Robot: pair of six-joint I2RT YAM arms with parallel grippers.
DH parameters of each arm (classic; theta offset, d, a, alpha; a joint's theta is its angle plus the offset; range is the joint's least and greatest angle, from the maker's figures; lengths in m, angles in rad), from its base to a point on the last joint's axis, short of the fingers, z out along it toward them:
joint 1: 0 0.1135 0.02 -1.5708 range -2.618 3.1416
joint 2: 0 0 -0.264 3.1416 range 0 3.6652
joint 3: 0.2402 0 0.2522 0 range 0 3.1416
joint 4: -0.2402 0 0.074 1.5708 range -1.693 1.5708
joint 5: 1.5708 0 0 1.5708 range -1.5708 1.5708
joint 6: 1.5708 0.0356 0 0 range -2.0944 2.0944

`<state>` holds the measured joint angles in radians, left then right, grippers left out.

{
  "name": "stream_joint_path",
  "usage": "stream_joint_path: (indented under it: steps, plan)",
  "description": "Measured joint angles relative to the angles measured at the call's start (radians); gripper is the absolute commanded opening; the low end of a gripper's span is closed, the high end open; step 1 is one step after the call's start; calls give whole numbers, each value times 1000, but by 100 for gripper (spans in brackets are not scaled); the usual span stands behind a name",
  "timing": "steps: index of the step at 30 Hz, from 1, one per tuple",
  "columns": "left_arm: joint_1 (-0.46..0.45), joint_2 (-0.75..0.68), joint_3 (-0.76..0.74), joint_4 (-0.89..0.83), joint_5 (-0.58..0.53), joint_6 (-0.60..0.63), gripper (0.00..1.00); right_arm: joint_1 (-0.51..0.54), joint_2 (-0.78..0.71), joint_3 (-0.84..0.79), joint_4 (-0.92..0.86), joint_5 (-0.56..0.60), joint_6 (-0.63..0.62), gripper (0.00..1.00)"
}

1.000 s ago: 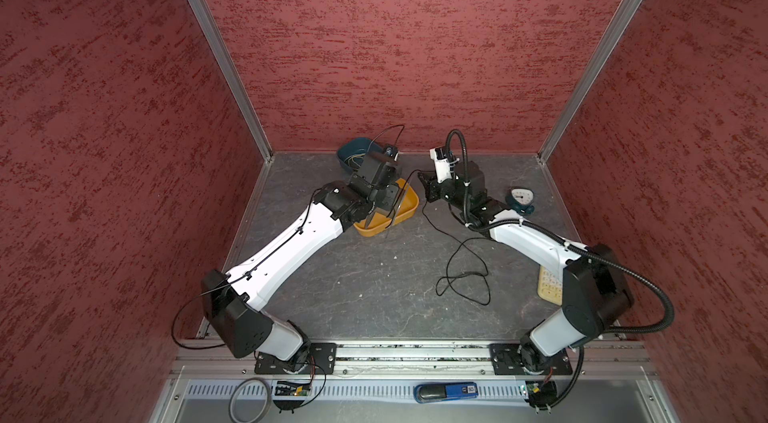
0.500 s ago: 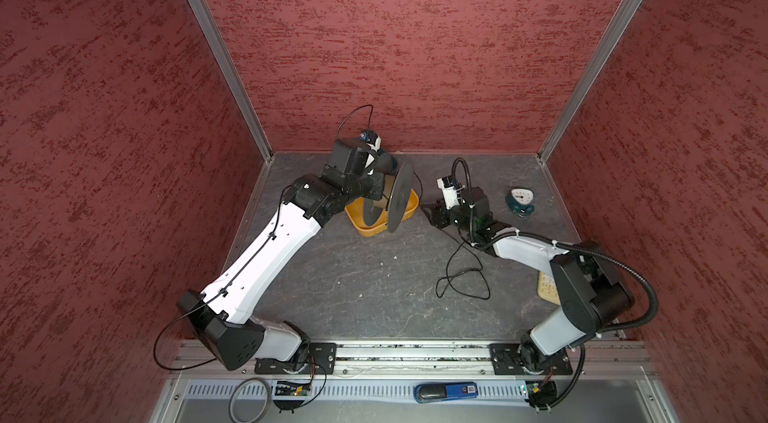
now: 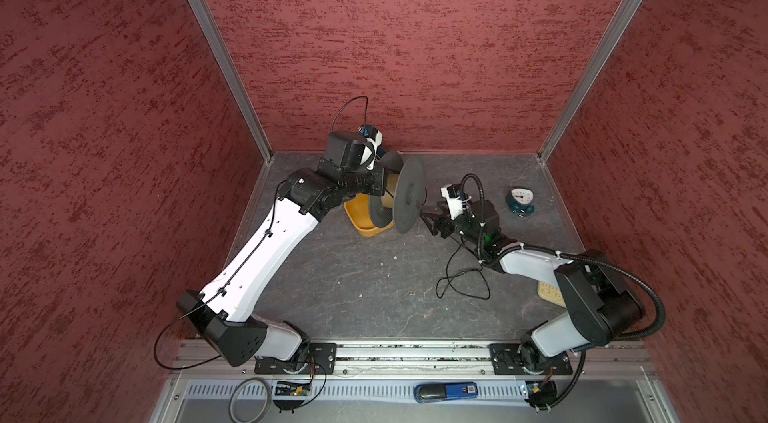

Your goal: Wrap the cables

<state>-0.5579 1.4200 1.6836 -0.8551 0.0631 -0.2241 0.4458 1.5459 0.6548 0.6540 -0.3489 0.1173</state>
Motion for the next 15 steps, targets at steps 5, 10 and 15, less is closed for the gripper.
stream_joint_path:
  steps: [5, 10, 15]
  plan:
    - [6, 0, 6, -2, 18, -8, 0, 0, 96, 33, 69, -40, -3, 77]
    - [25, -1, 5, -2, 51, -14, 0, 0, 206, 77, 118, -84, 3, 73]
    - [57, -7, -5, 5, 85, -27, 0, 0, 264, 85, 183, -113, 29, 57]
